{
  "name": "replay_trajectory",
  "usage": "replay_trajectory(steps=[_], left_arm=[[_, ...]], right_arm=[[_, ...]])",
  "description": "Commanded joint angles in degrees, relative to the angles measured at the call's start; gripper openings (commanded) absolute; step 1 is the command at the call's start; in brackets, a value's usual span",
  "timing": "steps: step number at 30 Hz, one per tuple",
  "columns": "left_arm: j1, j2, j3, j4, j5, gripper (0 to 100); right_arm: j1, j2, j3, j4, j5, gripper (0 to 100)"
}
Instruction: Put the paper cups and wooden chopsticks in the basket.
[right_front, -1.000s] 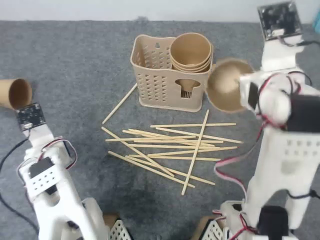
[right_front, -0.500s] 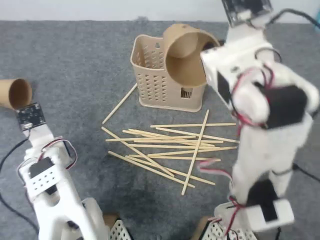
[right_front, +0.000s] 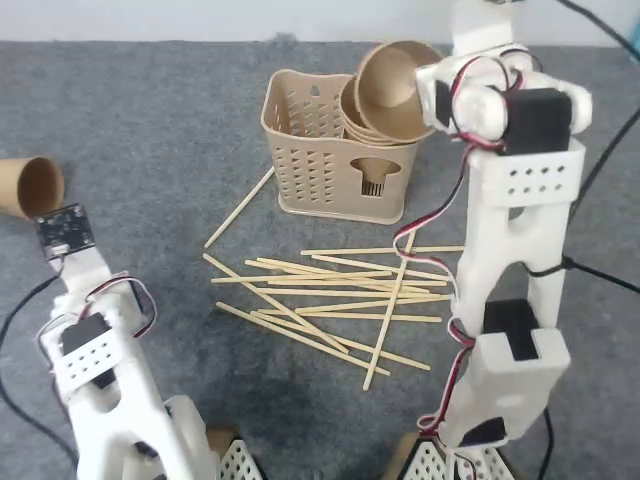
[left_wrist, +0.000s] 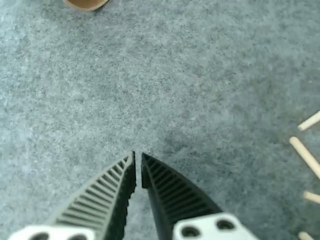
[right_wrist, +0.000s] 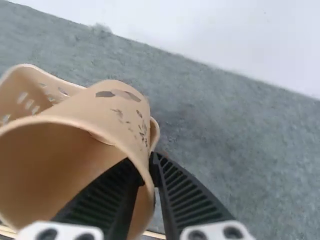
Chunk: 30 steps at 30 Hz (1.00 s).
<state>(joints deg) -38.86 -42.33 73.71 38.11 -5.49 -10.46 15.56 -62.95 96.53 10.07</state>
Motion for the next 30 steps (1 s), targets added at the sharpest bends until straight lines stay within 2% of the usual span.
replay_trajectory(steps=[1,7,13,16,19,21,27,30], left_arm=[[0.62,-1.32,-0.13,-1.49,-0.7,2],[0.62,-1.32,-0.13,-1.49,-0.7,2],[0.62,-1.32,-0.13,-1.49,-0.7,2],[0.62,-1.32,-0.13,-1.49,-0.7,2],[0.62,-1.32,-0.13,-1.49,-0.7,2],[0.62,-1.32,-0.13,-1.49,-0.7,2],[0.62,-1.32,-0.13,-1.49,-0.7,2],[0.62,-1.32,-0.13,-1.49,-0.7,2]], right_arm=[[1.27,0.84,-2.37,-1.19,1.05,0.6],[-0.48,3.38,-2.73,1.1,4.4,0.6],[-1.36,1.27,-2.81,-0.04,4.22,1.5],[-1.36,0.31,-2.81,-0.13,3.87,12.2],[-0.84,-1.19,-2.81,-0.22,-1.32,24.7],[-0.84,-3.12,-2.81,-0.4,-3.6,28.7],[-2.07,-12.53,-2.64,0.13,-3.96,28.8],[-2.59,-17.54,-2.46,3.82,-3.96,26.6]])
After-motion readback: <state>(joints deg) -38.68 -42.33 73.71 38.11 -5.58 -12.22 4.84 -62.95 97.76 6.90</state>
